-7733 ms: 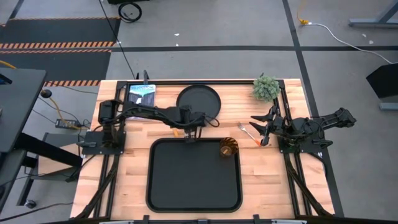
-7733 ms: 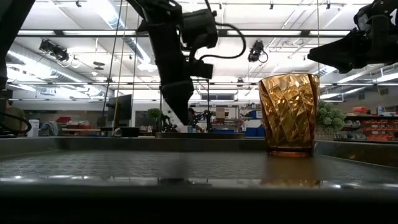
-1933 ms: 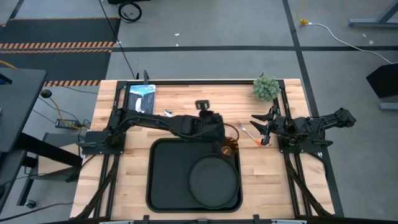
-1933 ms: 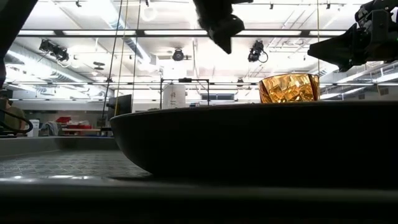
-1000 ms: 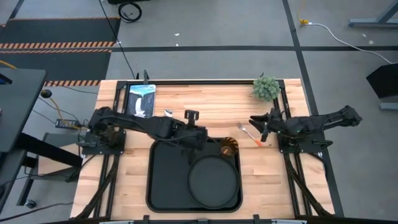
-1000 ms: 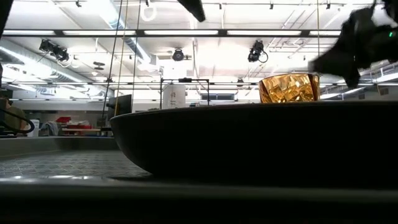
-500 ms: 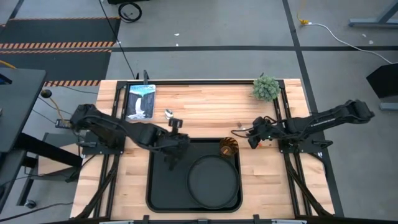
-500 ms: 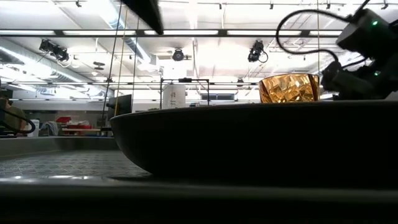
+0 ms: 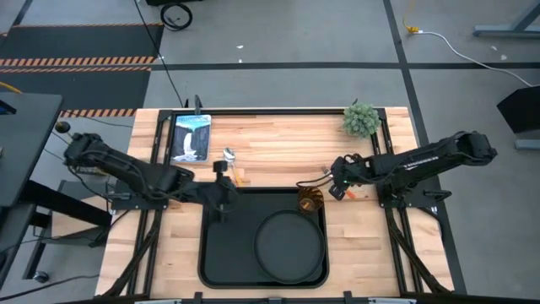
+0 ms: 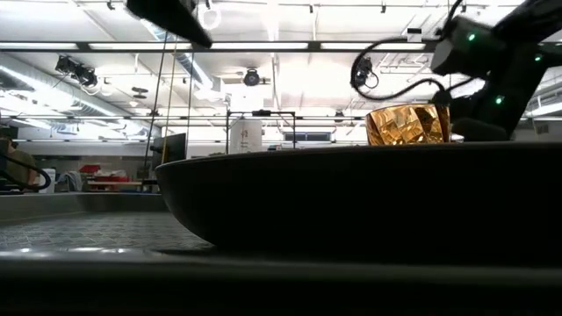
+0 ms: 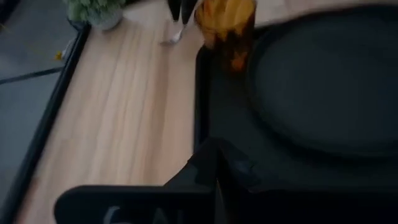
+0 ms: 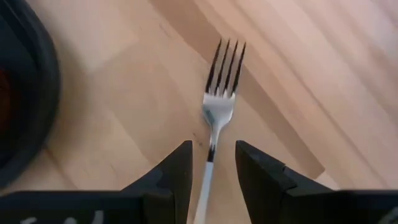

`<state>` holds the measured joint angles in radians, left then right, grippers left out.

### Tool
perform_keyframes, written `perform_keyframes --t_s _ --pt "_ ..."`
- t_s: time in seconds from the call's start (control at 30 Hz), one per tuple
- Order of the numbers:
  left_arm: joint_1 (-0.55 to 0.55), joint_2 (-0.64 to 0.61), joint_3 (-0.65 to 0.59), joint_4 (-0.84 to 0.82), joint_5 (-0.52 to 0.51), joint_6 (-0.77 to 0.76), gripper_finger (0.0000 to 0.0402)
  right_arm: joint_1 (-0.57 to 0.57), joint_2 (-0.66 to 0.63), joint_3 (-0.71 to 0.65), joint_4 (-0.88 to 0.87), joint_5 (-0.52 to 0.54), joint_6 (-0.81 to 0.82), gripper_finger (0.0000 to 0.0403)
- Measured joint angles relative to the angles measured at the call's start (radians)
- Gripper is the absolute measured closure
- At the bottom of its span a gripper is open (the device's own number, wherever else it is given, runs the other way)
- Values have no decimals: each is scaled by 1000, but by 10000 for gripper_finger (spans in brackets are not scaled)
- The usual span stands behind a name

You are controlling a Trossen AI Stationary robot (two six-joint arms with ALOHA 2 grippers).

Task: Pick and place plate/cup/fork/spoon on tray
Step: Put the orange fork on the black serving tray beside the black plate

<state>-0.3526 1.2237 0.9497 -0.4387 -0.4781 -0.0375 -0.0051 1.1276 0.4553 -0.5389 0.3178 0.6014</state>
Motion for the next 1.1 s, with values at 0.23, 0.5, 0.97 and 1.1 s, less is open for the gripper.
perform_keyframes --t_s 0.23,0.5,0.97,1.1 --pt "-27 -134 -189 254 11 -59 391 -53 88 2 18 -21 -54 275" --pt "-89 -201 -259 335 3 -105 391 -74 93 0 41 -73 -62 275" --pt "-104 -198 -258 350 1 -138 390 -76 167 4 86 -46 -137 276" --pt "-106 -198 -258 346 4 -142 390 -76 174 4 86 -47 -132 294"
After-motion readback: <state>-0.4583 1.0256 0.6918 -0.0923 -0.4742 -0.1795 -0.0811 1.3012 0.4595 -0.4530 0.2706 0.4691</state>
